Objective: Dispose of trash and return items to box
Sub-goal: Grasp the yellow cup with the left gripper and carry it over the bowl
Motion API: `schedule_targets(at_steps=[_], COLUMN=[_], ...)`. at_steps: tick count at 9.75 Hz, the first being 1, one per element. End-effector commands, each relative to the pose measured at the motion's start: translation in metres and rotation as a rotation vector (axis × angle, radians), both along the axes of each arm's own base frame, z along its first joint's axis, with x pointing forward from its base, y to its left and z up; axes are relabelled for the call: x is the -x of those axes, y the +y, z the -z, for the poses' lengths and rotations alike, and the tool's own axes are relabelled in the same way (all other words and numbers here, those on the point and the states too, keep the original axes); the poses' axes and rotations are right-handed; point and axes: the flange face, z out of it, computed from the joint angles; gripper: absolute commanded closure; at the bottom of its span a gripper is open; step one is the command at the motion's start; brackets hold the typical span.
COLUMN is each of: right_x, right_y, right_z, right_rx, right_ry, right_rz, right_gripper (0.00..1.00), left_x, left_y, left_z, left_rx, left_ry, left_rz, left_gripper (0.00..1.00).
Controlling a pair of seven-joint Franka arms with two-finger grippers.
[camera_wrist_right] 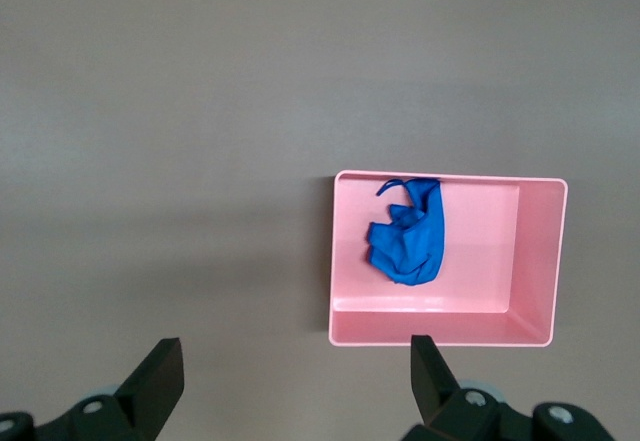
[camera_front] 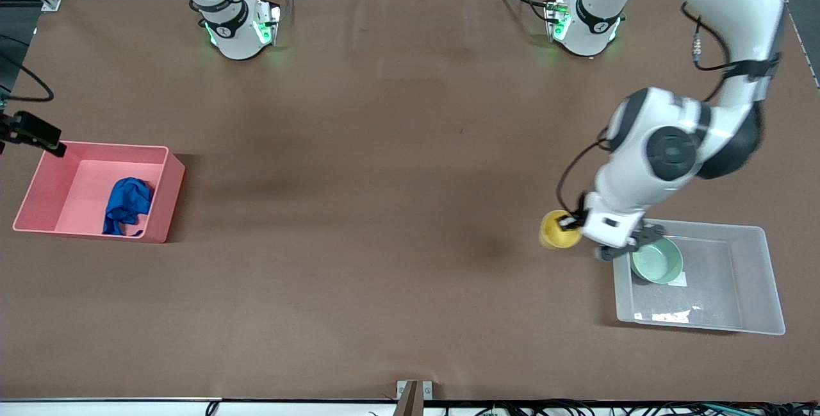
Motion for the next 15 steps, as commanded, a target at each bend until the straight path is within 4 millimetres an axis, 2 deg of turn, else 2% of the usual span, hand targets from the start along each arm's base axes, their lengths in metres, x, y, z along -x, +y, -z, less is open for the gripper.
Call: schedule_targets(at_steps=[1,2,3,6,8,12,13,14,15], right_x=[0.024,0.028,0.03,0.037,0.04,0.04,0.04,0.041,0.042], right_y=[0.024,0.027,0.03,0.03,0.031,0.029,0.028,0.029,0.029], right_z=[-0.013,-0.017,-0.017,-0.017,-0.016,-0.015,-0.014,-0.014,-0.014], right_rx=[-0.005,-0.017,-0.057,-0.064,-0.065,-0.065,-0.065,-0.065,-0.064], right_ry=[0.01,0.01,0.018,0.044,0.045,0.053,0.057,0.064,0.067], right_rz=[-0.004,-0.007,-0.008,-0.008,-0.01,-0.005,-0.003,-0.004,-0.004], right_gripper=[0.0,0.0,0.0,0.0,0.0,0.0,0.0,0.0,0.0], left_x=[-0.018,-0.022,-0.025,-0.046,-0.052,-0.054,-0.052,-0.052,-0.052], left_y=[0.071,0.105,0.141,0.216,0.238,0.255,0.256,0.256,0.254], left_z=[0.015,0.017,0.028,0.064,0.096,0.146,0.161,0.168,0.17], left_rx=[-0.011,-0.011,-0.002,0.041,0.009,0.017,0.03,0.035,0.035], left_ry=[0.033,0.035,0.049,0.05,0.072,0.076,0.093,0.098,0.1], left_rz=[0.107,0.166,0.223,0.394,0.441,0.425,0.42,0.42,0.408], left_gripper=[1.0,1.0,1.0,1.0,1.0,1.0,0.96,0.87,0.67])
